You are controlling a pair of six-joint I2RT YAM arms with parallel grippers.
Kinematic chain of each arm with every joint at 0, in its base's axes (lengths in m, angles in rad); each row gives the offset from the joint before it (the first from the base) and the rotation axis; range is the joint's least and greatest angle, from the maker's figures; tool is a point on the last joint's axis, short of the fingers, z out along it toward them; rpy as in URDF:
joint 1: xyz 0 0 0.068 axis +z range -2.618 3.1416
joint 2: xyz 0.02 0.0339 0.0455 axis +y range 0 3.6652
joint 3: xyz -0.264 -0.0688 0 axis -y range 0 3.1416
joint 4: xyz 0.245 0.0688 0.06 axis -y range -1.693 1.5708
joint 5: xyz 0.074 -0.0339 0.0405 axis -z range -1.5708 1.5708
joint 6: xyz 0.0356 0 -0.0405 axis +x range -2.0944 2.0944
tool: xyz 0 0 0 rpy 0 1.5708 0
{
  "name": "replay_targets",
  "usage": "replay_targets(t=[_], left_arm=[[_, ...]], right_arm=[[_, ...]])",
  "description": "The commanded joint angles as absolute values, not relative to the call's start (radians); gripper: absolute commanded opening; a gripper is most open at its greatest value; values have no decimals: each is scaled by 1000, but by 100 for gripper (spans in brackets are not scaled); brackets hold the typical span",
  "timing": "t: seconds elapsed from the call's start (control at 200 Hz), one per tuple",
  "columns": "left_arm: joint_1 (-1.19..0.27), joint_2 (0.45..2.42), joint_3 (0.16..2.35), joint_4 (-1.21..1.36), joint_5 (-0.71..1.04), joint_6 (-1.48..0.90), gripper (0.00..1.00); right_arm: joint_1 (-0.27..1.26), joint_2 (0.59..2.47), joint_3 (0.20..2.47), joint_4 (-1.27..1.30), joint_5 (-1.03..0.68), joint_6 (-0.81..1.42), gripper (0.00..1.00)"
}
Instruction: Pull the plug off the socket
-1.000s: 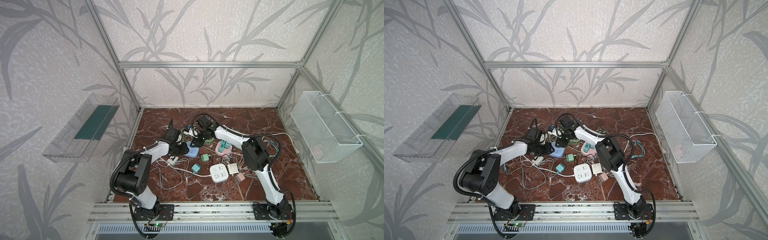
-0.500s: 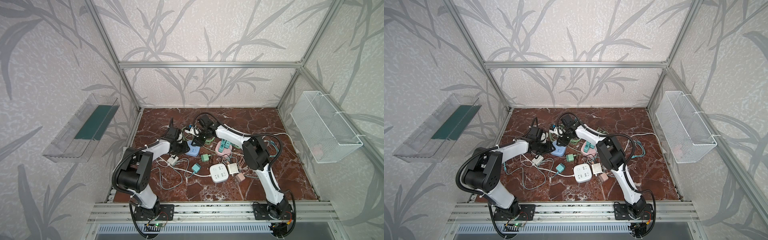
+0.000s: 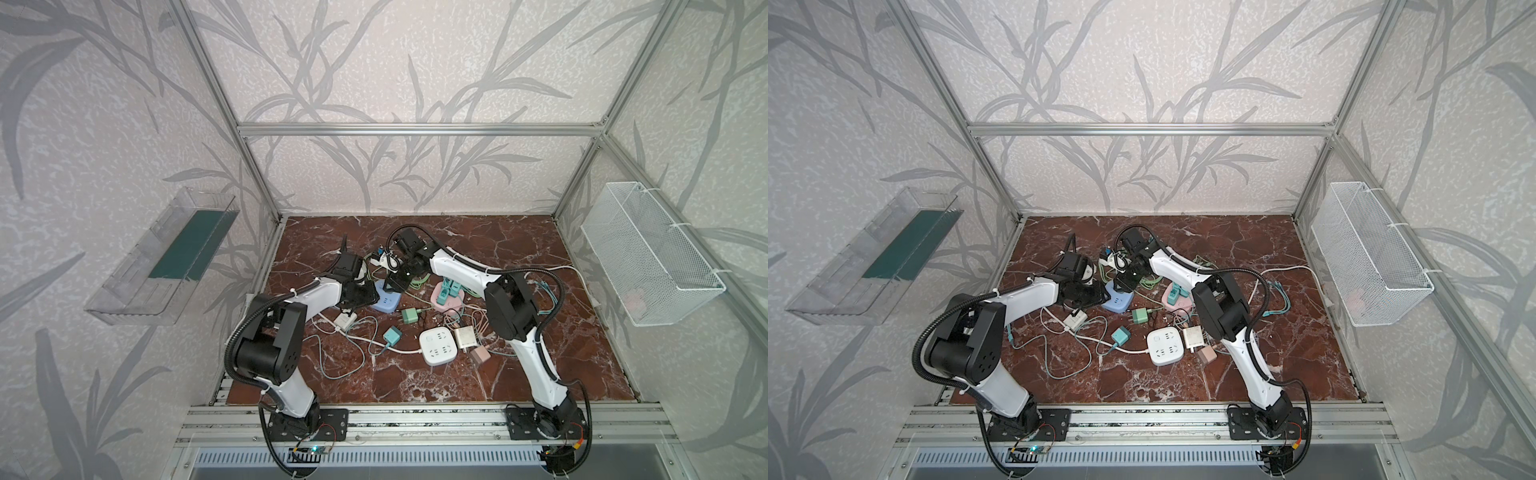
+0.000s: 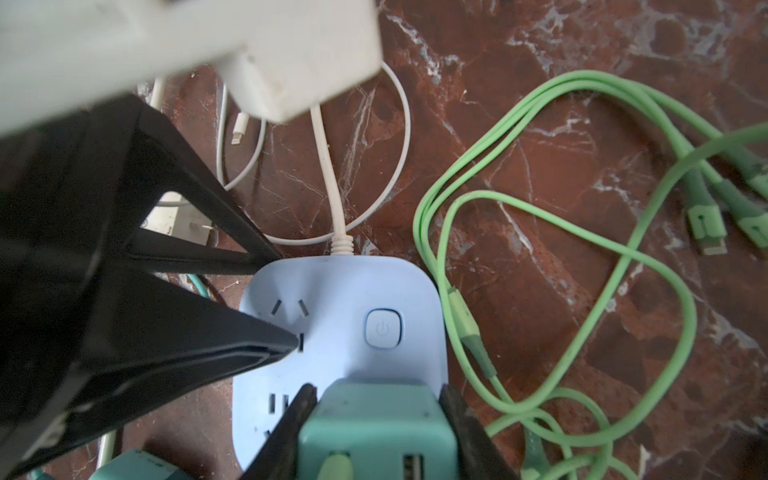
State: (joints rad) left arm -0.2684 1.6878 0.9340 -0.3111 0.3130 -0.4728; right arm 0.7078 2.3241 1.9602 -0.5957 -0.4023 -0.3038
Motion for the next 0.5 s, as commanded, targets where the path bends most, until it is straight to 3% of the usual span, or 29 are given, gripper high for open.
replay_targets(t=[0.0, 0.495], left_arm=[[-272, 1788, 871, -520, 157, -475, 44], [-272, 1809, 893, -535, 154, -481, 45]], right_arm=[[711, 2245, 2026, -568, -522, -237, 17], [706, 2207, 2019, -498, -580, -138, 17]])
